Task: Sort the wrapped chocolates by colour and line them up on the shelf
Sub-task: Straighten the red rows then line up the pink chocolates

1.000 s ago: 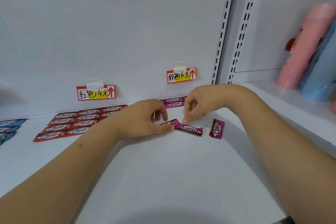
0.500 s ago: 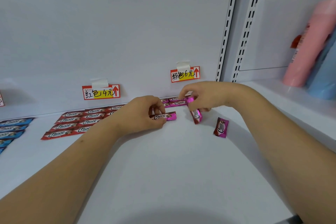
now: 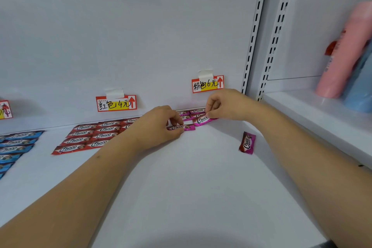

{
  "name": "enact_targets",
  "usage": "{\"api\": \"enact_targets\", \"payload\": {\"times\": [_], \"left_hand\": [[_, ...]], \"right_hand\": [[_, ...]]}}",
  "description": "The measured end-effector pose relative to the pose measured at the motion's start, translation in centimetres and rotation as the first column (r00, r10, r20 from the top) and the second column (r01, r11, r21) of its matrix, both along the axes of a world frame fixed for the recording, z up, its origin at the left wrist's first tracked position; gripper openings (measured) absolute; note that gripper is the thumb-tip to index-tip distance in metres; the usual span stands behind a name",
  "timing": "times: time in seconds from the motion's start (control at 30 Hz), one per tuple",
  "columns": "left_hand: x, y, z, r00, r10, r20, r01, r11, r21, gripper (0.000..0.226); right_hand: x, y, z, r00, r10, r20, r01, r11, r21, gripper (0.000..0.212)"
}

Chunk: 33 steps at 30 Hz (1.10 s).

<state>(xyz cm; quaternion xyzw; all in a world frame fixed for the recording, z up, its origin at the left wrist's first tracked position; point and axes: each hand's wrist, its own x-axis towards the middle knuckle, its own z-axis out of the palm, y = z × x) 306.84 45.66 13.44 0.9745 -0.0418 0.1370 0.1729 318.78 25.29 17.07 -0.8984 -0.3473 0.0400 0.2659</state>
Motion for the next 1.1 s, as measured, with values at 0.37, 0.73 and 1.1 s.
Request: {"api": "enact_targets", "payload": {"times": [0.37, 0.73, 1.1], "left_hand": [[0.5, -0.2, -0.5, 0.994, 0.061, 0.088, -0.058, 0.997, -0.044, 0.017], [1.4, -0.9, -0.6, 0.989, 0.047, 0.144, -0.048, 0.999, 0.006, 0.021], [0.5, -1.5, -0.3, 0.991, -0.071, 0.111, 0.060, 0.993, 0.099, 0.026]], "right_hand": [[-0.4, -0.1, 0.3, 0.986, 0.155, 0.054, -0.145, 0.976, -0.164, 0.013], [-0.5, 0.1, -0.1, 0.977, 0.197, 0.080, -0.182, 0.969, -0.165, 0.016], [-0.3, 0.2, -0.2, 0.978, 0.190, 0.092, -0.172, 0.970, -0.170, 0.015]]}}
